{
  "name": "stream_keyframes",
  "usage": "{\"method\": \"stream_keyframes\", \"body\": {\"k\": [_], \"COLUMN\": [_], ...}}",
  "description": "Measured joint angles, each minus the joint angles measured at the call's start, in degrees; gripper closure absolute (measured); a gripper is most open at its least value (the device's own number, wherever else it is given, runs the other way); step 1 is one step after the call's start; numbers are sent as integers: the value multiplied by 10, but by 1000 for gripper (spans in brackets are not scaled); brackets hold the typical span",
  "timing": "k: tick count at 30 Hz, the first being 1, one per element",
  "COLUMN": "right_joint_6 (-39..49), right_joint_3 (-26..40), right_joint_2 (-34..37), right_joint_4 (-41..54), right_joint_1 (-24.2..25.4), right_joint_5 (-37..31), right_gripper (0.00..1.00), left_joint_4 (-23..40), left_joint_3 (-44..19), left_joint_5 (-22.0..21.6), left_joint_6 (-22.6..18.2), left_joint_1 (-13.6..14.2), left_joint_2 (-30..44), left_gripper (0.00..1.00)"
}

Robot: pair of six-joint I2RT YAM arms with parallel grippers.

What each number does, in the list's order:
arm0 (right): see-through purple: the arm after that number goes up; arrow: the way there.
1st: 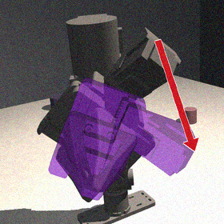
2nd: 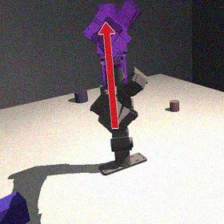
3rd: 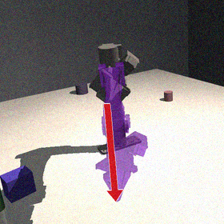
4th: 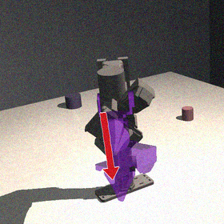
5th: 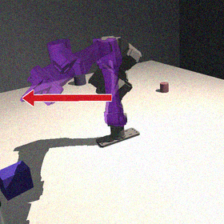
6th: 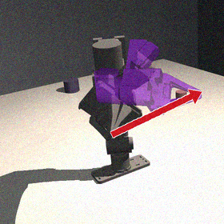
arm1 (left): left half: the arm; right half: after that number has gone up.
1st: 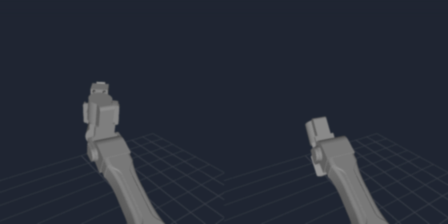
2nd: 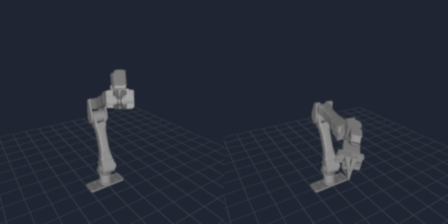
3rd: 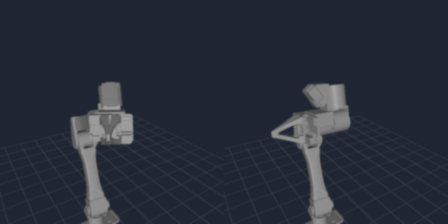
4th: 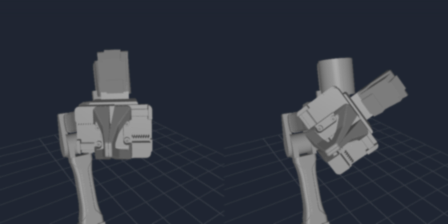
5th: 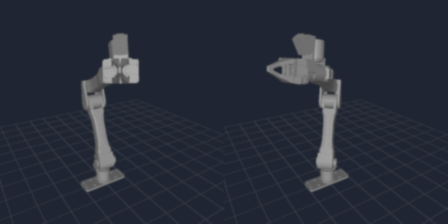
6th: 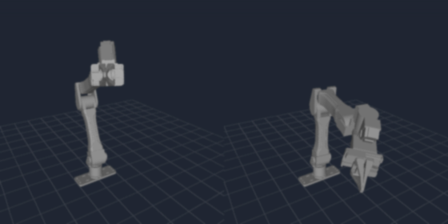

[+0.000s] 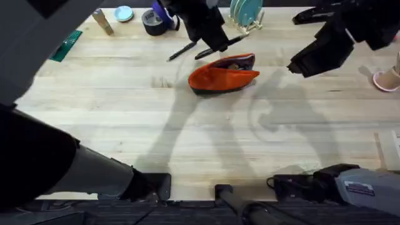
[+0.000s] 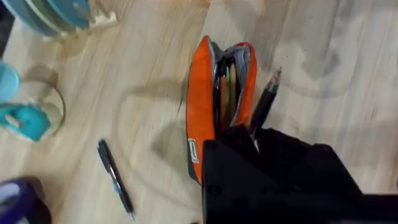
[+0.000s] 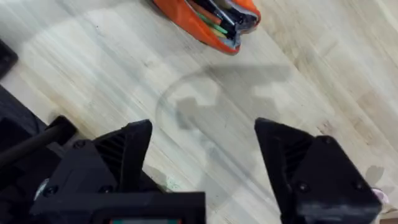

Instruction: Unzip the bag, pick up the pens from the table one at a time and place them inside, then zip the bag closed.

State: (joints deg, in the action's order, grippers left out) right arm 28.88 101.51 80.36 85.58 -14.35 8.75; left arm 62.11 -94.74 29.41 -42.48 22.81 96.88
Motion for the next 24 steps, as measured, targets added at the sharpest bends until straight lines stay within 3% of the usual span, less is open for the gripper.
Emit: {"method": "stream_keyframes", "body": {"k": [10,24], "right_joint_6": [0,0], "right_joint_3": [0,0], "right_joint_2": [0,0], "right_joint_4": [0,0], "right_joint_1": [0,0], "right_joint_5": [0,0], "right_gripper": [5,5], "left_joint_4": [-16,-47], "left_joint_3": [0,0], "left_joint_5": [9,16], "left_joint_6": [-70,-82], "left_joint_1": [30,41], "left_joint_2": [14,56], "left_gripper": [960,960]}}
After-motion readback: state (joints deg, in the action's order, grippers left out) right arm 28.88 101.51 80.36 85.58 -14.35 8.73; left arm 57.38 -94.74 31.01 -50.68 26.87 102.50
